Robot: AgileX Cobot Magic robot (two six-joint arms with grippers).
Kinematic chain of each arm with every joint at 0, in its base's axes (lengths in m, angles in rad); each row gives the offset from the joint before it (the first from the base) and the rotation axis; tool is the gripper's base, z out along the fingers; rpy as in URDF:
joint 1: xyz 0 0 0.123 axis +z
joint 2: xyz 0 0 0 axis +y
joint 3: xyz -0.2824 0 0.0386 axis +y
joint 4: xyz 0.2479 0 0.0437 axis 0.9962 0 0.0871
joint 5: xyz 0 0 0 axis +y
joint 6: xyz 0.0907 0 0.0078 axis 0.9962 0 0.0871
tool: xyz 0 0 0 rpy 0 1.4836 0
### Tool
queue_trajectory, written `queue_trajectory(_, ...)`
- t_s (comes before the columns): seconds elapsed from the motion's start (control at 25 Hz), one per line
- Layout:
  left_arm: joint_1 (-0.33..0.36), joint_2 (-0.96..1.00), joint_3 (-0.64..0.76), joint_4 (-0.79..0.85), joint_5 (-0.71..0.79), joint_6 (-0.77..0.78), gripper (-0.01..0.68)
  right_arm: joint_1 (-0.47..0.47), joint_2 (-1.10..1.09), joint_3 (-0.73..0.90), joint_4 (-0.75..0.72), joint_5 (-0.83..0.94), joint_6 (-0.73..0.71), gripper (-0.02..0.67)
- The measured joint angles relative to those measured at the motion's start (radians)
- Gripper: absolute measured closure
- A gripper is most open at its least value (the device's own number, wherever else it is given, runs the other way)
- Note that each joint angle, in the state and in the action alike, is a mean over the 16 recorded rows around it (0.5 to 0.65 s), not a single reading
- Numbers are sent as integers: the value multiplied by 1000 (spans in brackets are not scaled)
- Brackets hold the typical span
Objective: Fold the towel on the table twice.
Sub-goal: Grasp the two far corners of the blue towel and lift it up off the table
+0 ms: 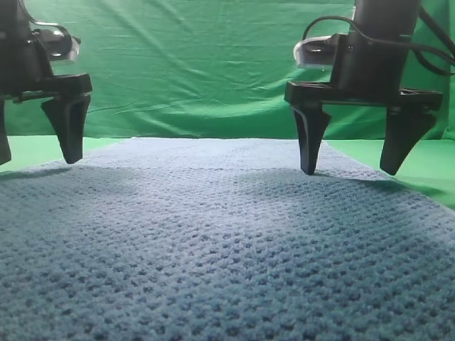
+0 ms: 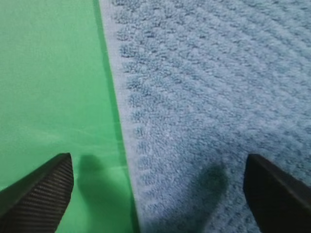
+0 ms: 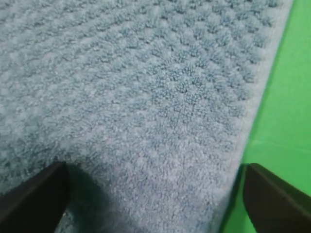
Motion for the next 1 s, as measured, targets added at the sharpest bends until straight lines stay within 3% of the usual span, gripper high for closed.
queue_trajectory(0.72, -6, 101, -87, 83, 55, -36, 30, 0, 60, -23, -21, 2, 9, 13)
queue_trajectory(1.0, -7, 118, -98, 85, 71, -37, 66, 0, 76, -33, -24, 11, 12, 112)
